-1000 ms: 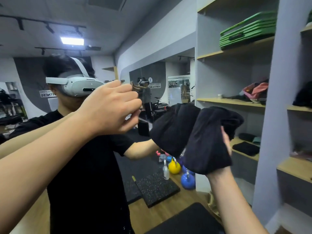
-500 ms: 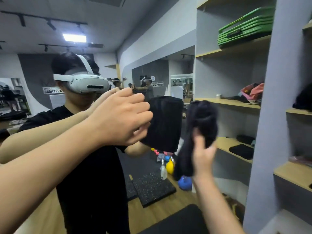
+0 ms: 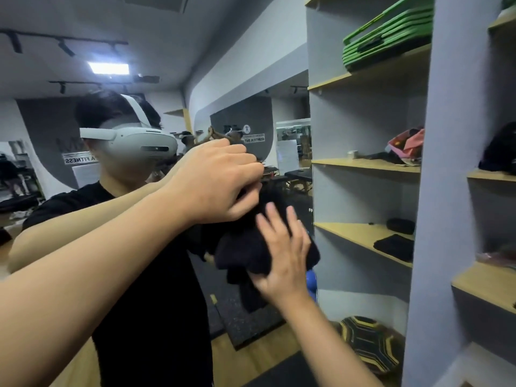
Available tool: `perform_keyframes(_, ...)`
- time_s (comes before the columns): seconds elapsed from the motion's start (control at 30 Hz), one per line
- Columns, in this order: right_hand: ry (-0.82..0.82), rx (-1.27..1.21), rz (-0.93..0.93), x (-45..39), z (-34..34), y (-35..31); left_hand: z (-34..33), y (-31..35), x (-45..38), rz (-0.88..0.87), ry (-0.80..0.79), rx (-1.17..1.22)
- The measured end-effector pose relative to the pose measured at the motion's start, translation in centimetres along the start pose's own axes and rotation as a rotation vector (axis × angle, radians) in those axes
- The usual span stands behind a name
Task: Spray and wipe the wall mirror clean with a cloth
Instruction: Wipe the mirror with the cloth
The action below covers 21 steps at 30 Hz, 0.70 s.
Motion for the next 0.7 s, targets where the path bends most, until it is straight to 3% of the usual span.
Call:
perform_keyframes(0.23, 0.247, -0.005, -0.581, -4.1, 2.1, 11.6, -0.2, 0.1, 0.4, 0.012, 0.060, 0.006)
perform_keyframes(0.33, 0.321, 0.013, -0.842, -6.5, 1.7, 12.5, -0.4, 0.3, 0.3, -0.007, 0.058, -0.036)
perform_keyframes(0.4, 0.351, 0.008, -0.921, -8.0, 1.1, 10.5, -0.4, 0.3, 0.2, 0.013, 0.071, -0.010)
perform_keyframes(0.47, 0.336, 0.009, -0.788, -9.1, 0.5, 6.6, 0.1, -0.1, 0.1, 0.103, 0.129, 0.065)
perform_keyframes(0.6, 0.105, -0.015, -0.242, -7.5, -0.8, -2.8, 0.9, -0.4, -0.3, 0.238, 0.225, 0.157)
perform_keyframes(0.7, -0.020, 0.006, 0.118, -6.2, -1.2, -3.1, 1.5, -0.3, -2.1, 0.250, 0.223, 0.151)
Point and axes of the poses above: each hand's wrist, its own x-axis away from the middle knuckle, its own z-axis out of the back of the hand, y = z × x, the point moved 3 cm from there along -x, towards the middle knuckle, and after that the axes turned 13 degrees about y, right-handed, at the moved point
